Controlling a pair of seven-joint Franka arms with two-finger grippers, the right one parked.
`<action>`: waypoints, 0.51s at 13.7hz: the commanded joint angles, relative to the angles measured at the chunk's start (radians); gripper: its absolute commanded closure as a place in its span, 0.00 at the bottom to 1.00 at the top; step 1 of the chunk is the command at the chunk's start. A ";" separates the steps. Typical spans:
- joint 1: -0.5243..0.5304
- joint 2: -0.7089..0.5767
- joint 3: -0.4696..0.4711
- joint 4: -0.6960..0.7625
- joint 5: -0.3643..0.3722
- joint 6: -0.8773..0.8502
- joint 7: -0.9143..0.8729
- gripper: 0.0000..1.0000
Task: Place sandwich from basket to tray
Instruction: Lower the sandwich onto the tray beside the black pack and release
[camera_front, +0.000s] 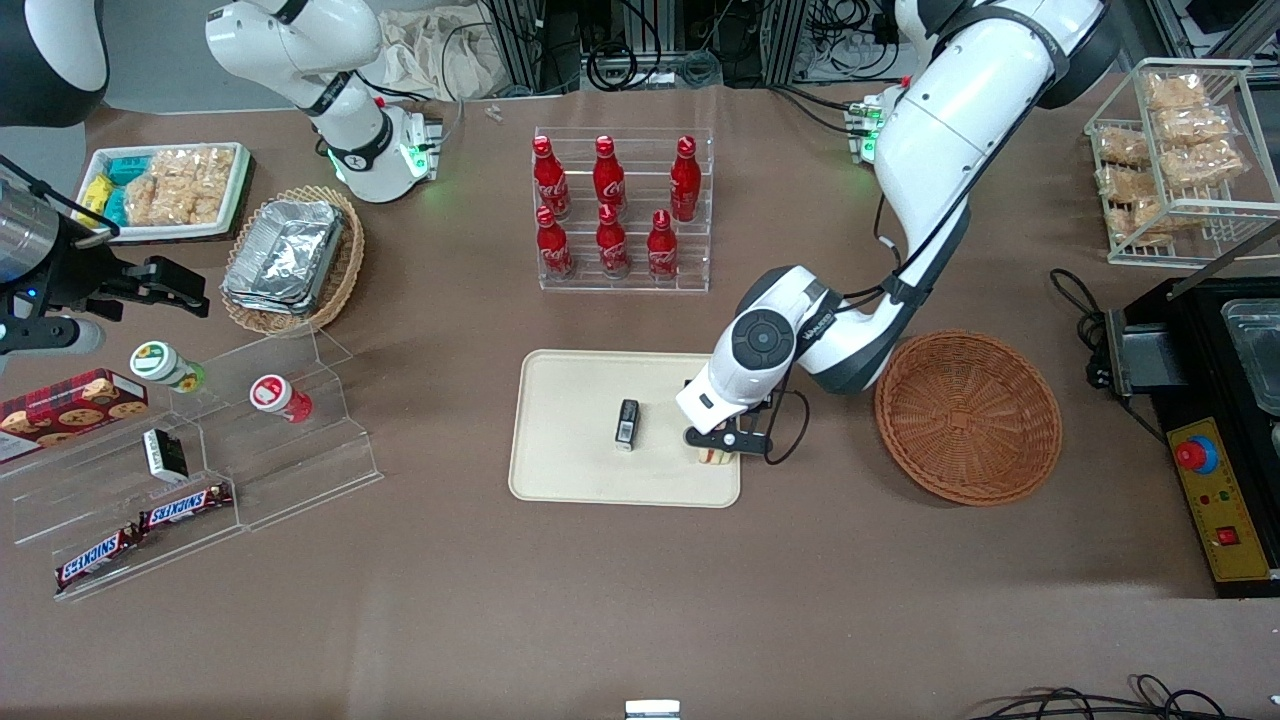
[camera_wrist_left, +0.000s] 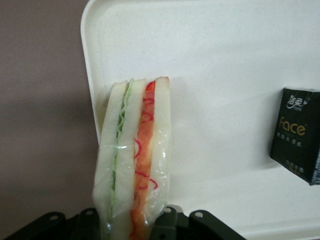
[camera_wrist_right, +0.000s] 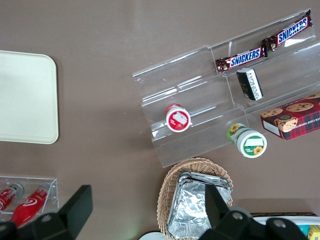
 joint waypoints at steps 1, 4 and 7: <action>-0.011 -0.024 0.006 0.025 0.025 -0.008 -0.070 0.00; 0.001 -0.137 0.013 0.026 0.017 -0.037 -0.123 0.00; 0.080 -0.251 0.010 0.040 0.008 -0.169 -0.100 0.00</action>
